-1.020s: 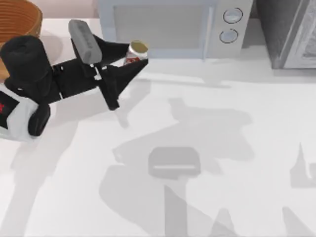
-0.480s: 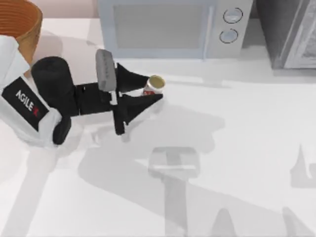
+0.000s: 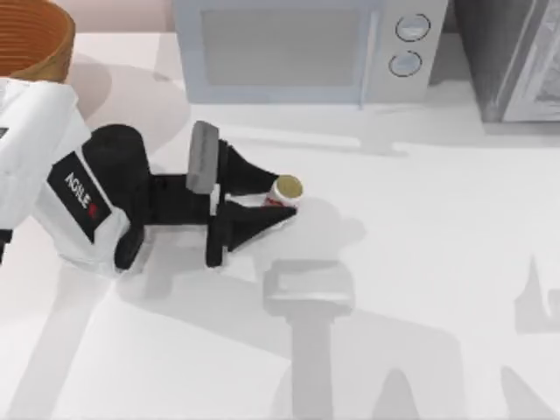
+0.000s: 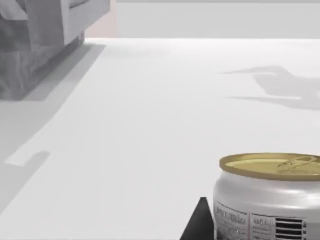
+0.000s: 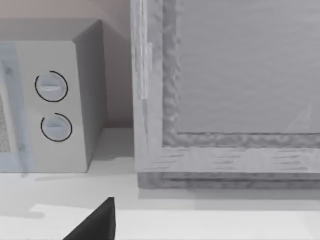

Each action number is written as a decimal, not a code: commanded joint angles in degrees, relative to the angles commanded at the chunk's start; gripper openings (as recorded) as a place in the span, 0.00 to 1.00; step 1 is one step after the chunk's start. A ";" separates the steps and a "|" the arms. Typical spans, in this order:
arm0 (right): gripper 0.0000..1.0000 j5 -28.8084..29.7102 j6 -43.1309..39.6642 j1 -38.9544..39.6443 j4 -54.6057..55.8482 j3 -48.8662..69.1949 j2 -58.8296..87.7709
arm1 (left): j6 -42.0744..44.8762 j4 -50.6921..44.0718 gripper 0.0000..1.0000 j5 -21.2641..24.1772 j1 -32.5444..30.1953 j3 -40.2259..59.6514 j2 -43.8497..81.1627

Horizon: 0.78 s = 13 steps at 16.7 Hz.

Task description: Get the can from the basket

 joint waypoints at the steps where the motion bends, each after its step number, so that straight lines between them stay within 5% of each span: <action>1: 1.00 0.00 0.00 0.00 0.00 0.00 0.00 | 0.00 0.00 0.00 0.00 0.00 0.00 0.00; 6: 1.00 0.00 0.00 0.00 0.00 0.00 0.00 | 0.00 0.00 0.00 0.00 0.00 0.00 0.00; 13: 1.00 0.00 0.00 0.00 0.00 0.00 0.00 | 0.00 0.00 0.53 0.00 0.00 0.00 0.00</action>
